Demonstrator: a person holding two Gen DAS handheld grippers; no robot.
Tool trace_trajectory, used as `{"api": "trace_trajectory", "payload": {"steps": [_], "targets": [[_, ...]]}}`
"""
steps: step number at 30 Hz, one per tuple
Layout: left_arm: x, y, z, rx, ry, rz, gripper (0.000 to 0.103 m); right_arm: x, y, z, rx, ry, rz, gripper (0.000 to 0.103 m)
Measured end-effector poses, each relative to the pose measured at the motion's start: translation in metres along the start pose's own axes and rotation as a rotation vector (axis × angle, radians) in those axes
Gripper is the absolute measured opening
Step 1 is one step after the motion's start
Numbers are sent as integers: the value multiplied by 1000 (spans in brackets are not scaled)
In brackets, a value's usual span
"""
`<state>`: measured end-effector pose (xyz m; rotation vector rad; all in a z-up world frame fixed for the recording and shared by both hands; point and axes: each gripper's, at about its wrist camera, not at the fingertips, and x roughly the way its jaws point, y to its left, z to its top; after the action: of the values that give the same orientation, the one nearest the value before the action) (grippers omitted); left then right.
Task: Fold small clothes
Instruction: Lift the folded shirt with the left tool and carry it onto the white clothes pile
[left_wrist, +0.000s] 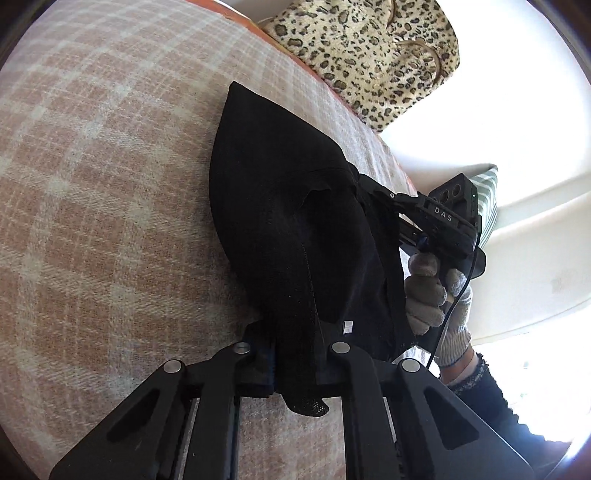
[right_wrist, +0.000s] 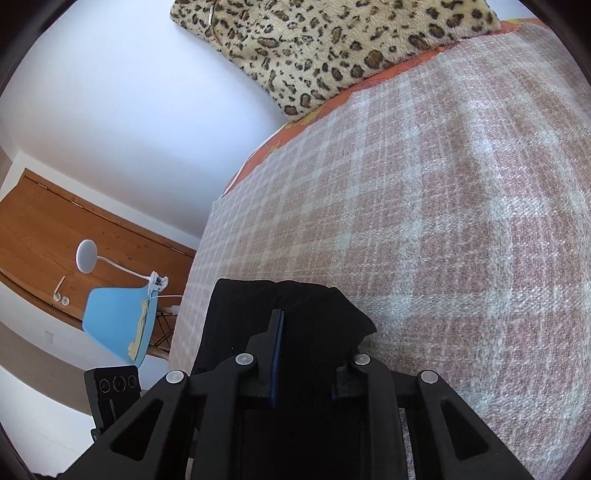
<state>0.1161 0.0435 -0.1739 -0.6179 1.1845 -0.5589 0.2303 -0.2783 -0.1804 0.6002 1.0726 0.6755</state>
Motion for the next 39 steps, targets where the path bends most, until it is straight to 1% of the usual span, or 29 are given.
{"api": "trace_trajectory", "payload": {"steps": [4, 7, 11, 16, 20, 24, 29, 33, 39], "targets": [[-10, -3, -6, 47, -31, 32, 8, -13, 0, 3, 16, -55, -19, 9], [-15, -7, -6, 64, -52, 34, 8, -23, 10, 6, 1, -90, -19, 7], [-18, -18, -5, 95, -61, 20, 8, -27, 33, 4, -69, -99, -53, 7], [-24, -37, 0, 126, -82, 2, 8, -39, 50, 3, -108, -111, -51, 7], [-21, -61, 2, 184, -90, -7, 8, -58, 58, 3, -131, -144, -54, 7], [-4, -86, 0, 237, -77, -33, 8, -82, 60, 5, -160, -157, -81, 7], [26, -122, -4, 311, -49, -72, 8, -130, 56, 16, -180, -201, -118, 7], [52, -155, -5, 366, -25, -104, 8, -173, 45, 24, -180, -243, -157, 7], [85, -211, -5, 474, -12, -145, 8, -230, 17, 26, -161, -300, -223, 7]]}}
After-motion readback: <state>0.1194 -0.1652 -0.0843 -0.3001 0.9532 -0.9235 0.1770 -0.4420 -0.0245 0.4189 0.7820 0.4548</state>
